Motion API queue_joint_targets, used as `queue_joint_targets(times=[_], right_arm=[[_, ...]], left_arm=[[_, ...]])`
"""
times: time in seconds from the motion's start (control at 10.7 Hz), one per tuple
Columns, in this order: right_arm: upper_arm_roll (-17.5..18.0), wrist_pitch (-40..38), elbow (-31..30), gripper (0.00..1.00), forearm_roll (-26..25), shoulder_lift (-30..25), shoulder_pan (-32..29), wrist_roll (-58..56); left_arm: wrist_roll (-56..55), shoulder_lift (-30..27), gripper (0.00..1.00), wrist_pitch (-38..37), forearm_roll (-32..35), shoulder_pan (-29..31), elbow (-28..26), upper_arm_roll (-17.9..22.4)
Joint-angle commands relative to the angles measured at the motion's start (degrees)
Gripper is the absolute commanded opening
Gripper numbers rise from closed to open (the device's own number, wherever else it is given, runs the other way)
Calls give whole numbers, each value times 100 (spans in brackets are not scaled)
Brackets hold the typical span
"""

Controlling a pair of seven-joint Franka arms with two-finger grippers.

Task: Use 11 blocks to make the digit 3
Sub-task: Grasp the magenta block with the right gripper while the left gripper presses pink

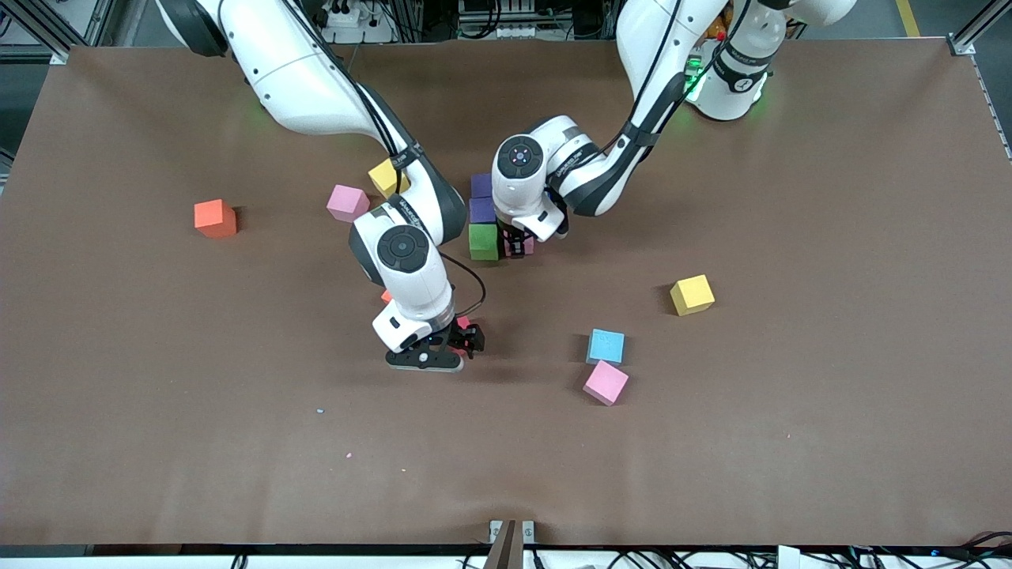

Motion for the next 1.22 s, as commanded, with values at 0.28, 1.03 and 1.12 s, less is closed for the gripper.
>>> queue_joint_targets(times=[0.28, 1.03, 1.12], right_arm=[[64, -73, 126, 100, -37, 89, 105, -1418], [143, -65, -199, 100, -19, 80, 140, -1912], [143, -65, -208, 100, -19, 80, 131, -1912]], left_arm=[[-112, 116, 0, 239, 180, -106, 73, 52], [-85, 133, 3, 318, 461, -62, 73, 43], [-103, 133, 4, 318, 461, -71, 73, 43]])
